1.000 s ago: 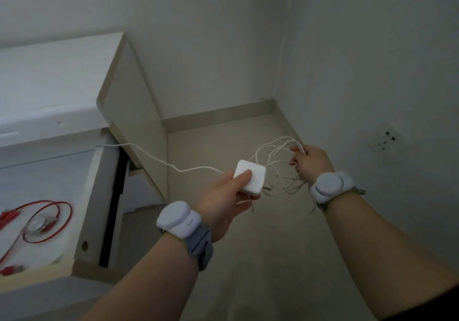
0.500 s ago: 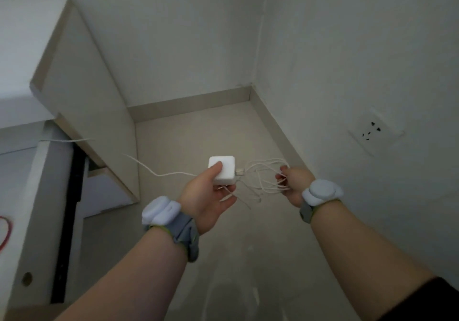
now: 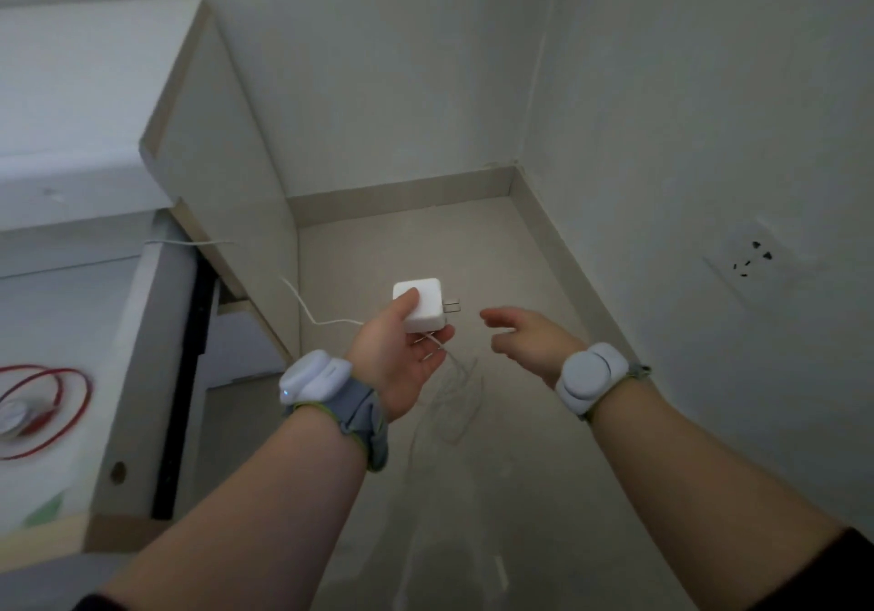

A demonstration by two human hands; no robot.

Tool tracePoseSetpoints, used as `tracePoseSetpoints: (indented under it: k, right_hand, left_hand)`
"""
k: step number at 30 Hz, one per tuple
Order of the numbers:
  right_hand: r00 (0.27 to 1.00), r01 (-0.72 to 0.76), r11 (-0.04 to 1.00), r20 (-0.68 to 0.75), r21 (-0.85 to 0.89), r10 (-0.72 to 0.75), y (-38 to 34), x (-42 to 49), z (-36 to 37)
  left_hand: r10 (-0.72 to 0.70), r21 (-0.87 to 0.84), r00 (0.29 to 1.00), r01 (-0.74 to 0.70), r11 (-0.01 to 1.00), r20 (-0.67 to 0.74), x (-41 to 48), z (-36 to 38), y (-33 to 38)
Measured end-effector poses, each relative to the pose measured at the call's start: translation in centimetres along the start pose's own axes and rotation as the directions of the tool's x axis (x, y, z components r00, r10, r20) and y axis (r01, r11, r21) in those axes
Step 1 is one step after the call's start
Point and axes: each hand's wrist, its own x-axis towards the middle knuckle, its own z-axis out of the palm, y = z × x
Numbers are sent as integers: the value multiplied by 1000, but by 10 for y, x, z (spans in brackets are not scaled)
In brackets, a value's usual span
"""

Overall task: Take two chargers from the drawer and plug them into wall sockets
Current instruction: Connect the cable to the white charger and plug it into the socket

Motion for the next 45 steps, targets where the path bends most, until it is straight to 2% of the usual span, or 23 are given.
tracePoseSetpoints:
  k: [2,4,7,11,14,16,18,20,23,28,32,35,37,39,41,42,44,45]
  right_hand:
    - [968,90,994,228,70,-103,-17,-6,11]
    - [932,175,985,325,-13,-161,-27,-11,23]
    - [948,254,942,252,-219,-197,-32,-13,26]
    - [963,239,913,204,-331,-178,-18,-13,12]
    - [978,155,870,198,-468,-67,0,-15,-3]
    - [985,71,843,171,-533,25,10,-16,-10]
    - [987,-3,822,132,-569,95,17,-16,-13]
    - [988,-58,817,83,-574,129,19,-15,-13]
    - [995,-64,838,27,-542,93,16,-12,-10]
    - [999,0,914,-38,-406,-17,1,-7,-5]
    - [996,82,898,16,-433,-83,-4,-6,-4]
    - [985,64,892,175,-447,17,-2,-8,-9]
    - [952,66,847,288,-528,106,2,-9,-14]
    - [931,58,838,331,-543,151,5,-11,-20]
    - [939,11,889,310,-458,149,8,-11,-24]
    - [947,-30,932,287,-361,142,8,-11,-24]
    - [963,-109,994,243,-34,113,7,-14,-21]
    - [972,-112,984,223,142,78,6,-15,-19]
  left_hand:
    - [9,-34,1000,-9,999,8,-3,-1,3]
    - [16,-61,1000,-16,998,6,-4,-1,4]
    - [77,-41,991,-82,996,-108,-2,-3,6]
    - [178,-139,916,-241,961,-359,4,-13,26]
    - [249,-202,855,-371,906,-455,4,-27,41]
    - [254,-201,826,-398,895,-502,3,-34,48]
    - [283,-136,781,-422,896,-557,-1,-38,57]
    - [349,3,730,-429,903,-587,-3,-41,65]
    - [522,242,684,-469,850,-509,-11,-32,67]
    - [656,316,731,-588,744,-185,-20,-8,51]
    - [563,305,821,-515,801,-91,-19,-3,39]
    - [424,207,901,-399,893,-93,-18,-2,37]
    - [333,135,942,-325,936,-36,-20,-4,36]
    - [279,109,960,-281,954,37,-23,-4,34]
    - [246,133,966,-255,958,81,-26,-3,30]
    - [223,158,971,-235,959,92,-27,-2,27]
    - [158,223,982,-177,959,103,-26,1,18]
    - [115,265,987,-142,954,116,-25,2,13]
